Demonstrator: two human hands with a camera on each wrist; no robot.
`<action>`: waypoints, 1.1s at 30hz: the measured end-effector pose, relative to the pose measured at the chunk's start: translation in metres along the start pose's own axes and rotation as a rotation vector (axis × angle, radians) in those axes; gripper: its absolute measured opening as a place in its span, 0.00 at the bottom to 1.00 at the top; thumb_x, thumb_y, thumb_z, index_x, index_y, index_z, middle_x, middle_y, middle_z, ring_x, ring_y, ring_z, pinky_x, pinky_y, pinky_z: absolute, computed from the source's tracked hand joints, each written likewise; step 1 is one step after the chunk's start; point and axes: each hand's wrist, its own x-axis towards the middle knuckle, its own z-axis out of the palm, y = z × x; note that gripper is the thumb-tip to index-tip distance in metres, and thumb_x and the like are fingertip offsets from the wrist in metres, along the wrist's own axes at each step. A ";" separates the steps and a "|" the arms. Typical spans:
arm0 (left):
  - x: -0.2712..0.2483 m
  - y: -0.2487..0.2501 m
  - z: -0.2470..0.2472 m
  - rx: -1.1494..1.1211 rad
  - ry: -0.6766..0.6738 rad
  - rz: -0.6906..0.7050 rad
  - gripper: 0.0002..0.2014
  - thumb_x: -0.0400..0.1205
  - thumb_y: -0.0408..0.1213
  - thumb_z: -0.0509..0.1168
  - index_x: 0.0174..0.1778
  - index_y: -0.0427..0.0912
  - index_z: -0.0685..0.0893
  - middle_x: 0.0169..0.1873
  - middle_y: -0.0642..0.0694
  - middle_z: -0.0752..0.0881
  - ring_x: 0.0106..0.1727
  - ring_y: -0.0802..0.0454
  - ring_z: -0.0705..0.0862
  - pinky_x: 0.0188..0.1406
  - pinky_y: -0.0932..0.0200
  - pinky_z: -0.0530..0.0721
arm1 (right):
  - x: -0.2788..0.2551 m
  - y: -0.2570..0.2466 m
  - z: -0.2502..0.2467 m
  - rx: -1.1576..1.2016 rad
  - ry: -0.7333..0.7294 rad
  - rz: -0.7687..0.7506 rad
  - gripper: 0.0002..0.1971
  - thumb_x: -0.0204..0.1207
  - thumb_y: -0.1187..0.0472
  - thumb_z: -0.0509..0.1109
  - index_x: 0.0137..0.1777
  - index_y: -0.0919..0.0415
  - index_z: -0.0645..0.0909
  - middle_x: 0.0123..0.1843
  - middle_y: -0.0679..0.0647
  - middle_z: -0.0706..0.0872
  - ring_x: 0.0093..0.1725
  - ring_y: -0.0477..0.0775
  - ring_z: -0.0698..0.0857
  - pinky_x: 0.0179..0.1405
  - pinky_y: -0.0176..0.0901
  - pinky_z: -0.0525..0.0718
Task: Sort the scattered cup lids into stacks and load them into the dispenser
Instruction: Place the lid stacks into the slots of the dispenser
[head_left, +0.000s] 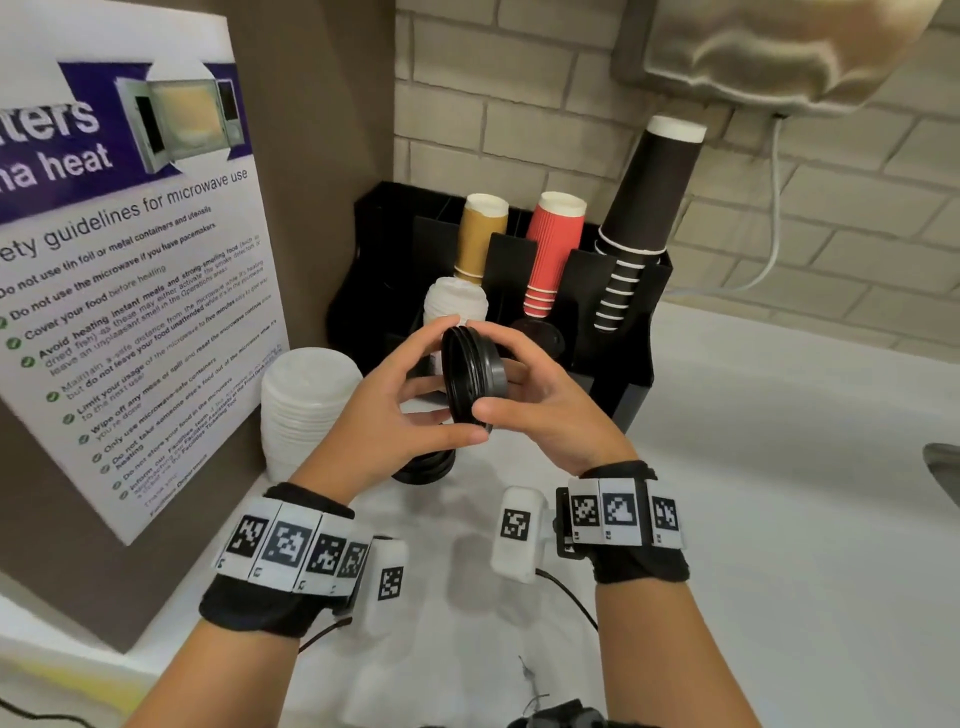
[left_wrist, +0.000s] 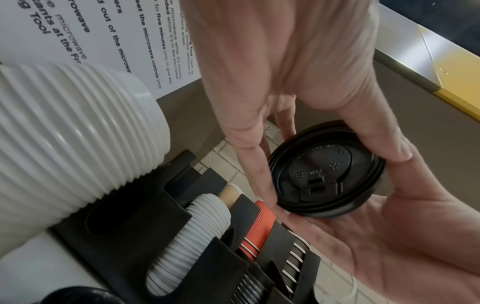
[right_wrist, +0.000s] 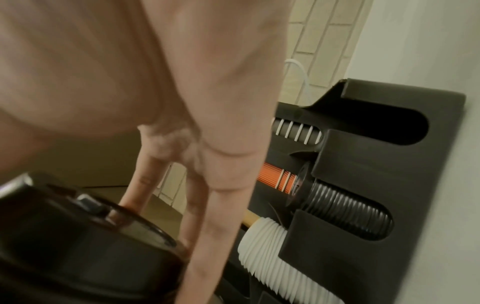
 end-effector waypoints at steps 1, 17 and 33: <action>0.000 0.000 0.001 0.005 0.002 -0.004 0.48 0.61 0.41 0.83 0.78 0.60 0.70 0.75 0.52 0.74 0.69 0.49 0.81 0.60 0.45 0.87 | 0.000 0.000 0.000 -0.009 0.001 -0.003 0.36 0.68 0.68 0.75 0.77 0.55 0.69 0.66 0.69 0.81 0.65 0.69 0.81 0.66 0.66 0.80; 0.002 -0.002 -0.006 0.040 0.110 -0.016 0.39 0.65 0.49 0.75 0.71 0.72 0.68 0.72 0.66 0.72 0.71 0.61 0.77 0.61 0.67 0.81 | 0.027 -0.009 -0.034 -0.271 0.331 -0.137 0.36 0.61 0.59 0.85 0.69 0.46 0.76 0.61 0.51 0.85 0.59 0.48 0.86 0.55 0.38 0.85; -0.005 0.004 -0.028 0.215 0.266 -0.015 0.15 0.80 0.35 0.70 0.61 0.55 0.82 0.62 0.56 0.82 0.52 0.64 0.86 0.48 0.84 0.73 | 0.101 0.015 -0.094 -1.318 0.089 0.265 0.44 0.63 0.55 0.83 0.79 0.51 0.68 0.76 0.58 0.74 0.73 0.60 0.74 0.70 0.51 0.75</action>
